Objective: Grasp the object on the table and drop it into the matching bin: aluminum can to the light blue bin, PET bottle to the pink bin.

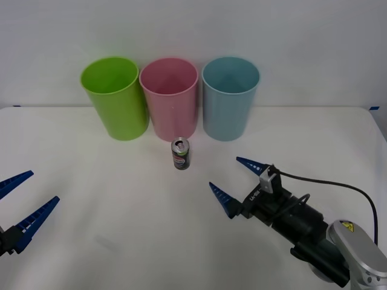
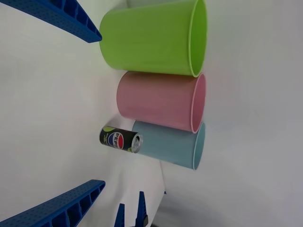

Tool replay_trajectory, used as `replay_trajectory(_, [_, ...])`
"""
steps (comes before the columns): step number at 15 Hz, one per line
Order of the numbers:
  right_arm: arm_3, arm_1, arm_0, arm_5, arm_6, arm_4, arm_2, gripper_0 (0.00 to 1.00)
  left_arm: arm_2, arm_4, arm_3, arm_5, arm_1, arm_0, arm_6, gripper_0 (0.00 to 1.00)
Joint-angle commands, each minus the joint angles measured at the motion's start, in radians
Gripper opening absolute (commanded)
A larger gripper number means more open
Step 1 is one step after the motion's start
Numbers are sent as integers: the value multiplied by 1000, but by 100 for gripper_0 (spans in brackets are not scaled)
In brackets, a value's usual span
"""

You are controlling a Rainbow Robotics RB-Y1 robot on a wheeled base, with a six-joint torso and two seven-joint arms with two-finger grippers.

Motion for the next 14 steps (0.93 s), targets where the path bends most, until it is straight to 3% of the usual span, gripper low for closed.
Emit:
replay_trajectory(1, [0,0,-18,94,4,-1,55,100,0,0,0,0,0,0,0,100])
replay_trajectory(5, [1,1,-56,224,4,1,132,100,0,0,0,0,0,0,0,100])
replay_trajectory(14, [221,101,-231,250,22,22,155,100,0,0,0,0,0,0,0,100])
